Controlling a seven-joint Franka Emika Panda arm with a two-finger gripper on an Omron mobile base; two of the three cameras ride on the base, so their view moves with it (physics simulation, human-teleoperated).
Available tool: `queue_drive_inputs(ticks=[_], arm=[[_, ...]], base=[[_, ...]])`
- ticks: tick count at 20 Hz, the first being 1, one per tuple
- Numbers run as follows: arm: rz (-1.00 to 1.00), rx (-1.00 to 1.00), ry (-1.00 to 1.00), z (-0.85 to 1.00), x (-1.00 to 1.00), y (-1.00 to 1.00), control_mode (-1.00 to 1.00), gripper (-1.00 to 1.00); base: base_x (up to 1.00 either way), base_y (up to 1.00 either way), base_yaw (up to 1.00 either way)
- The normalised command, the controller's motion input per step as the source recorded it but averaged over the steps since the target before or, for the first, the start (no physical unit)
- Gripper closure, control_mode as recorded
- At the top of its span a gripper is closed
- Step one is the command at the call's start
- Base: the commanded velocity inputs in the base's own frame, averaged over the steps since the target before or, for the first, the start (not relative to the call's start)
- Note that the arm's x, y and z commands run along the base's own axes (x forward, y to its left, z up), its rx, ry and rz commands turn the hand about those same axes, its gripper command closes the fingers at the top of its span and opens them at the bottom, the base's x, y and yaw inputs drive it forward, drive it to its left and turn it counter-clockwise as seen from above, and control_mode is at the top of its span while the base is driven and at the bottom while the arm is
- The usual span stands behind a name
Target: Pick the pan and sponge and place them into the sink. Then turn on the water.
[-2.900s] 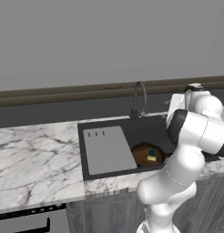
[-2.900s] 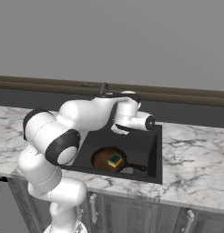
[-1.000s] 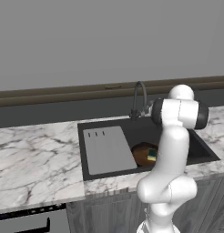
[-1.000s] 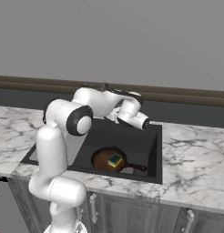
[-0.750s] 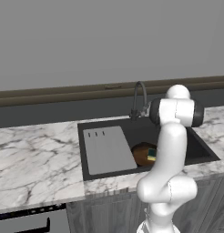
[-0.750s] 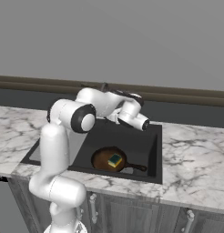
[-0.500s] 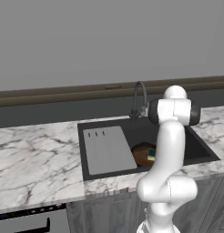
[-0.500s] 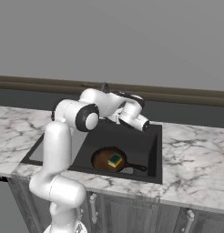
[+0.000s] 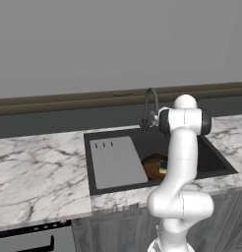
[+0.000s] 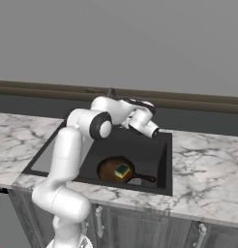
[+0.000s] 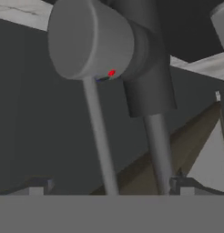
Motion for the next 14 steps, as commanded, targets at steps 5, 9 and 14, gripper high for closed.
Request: queue_drive_inputs(ticks=[5, 9, 14], arm=[[0.00, 0.10, 0.01, -0.20, 0.23, -0.07, -1.00, -1.00], [0.00, 0.09, 0.00, -0.34, 0.19, -0.25, -1.00, -1.00], [0.00, 0.04, 0.00, -0.25, 0.23, -0.17, -1.00, -1.00]], base=[[0.00, 0.00, 0.00], [0.00, 0.00, 0.00], [0.00, 0.00, 0.00]])
